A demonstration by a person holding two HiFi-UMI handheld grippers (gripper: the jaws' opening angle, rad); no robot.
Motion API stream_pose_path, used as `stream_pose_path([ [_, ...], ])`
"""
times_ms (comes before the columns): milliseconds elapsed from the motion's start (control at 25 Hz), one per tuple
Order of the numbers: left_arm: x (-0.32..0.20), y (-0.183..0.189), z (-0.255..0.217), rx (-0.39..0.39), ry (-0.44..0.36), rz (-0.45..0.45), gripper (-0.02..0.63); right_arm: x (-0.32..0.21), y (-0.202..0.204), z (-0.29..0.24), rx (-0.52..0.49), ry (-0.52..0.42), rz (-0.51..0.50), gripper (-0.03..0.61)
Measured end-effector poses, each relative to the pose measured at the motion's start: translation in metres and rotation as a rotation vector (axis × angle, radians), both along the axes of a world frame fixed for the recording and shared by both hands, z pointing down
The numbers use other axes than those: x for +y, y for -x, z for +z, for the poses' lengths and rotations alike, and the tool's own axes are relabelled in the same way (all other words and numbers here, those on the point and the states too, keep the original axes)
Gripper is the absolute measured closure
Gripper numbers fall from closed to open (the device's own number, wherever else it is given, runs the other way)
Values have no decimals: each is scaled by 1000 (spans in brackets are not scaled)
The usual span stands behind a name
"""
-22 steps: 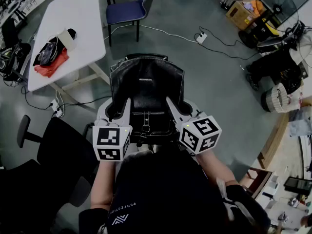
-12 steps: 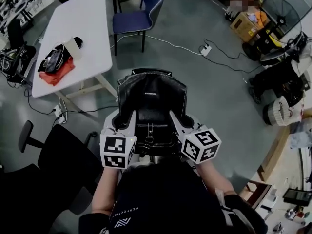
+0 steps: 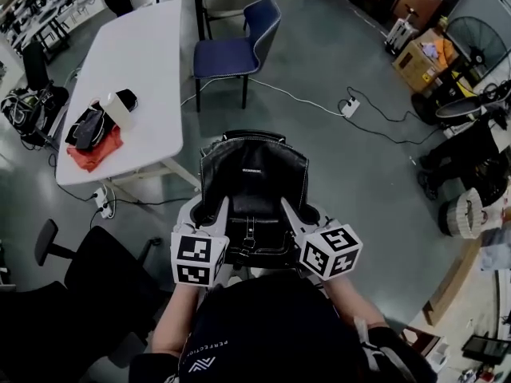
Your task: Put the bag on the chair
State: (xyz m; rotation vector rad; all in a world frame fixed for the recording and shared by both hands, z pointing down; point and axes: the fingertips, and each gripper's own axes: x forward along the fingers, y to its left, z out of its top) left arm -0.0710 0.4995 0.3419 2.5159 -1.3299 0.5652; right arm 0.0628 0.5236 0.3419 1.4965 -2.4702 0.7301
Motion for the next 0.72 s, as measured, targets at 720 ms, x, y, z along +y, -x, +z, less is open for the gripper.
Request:
stream_pose_path([
  [720,-98,-81,9,-8,11,-85,523,-109,-83,9,-21,20,-80,560],
])
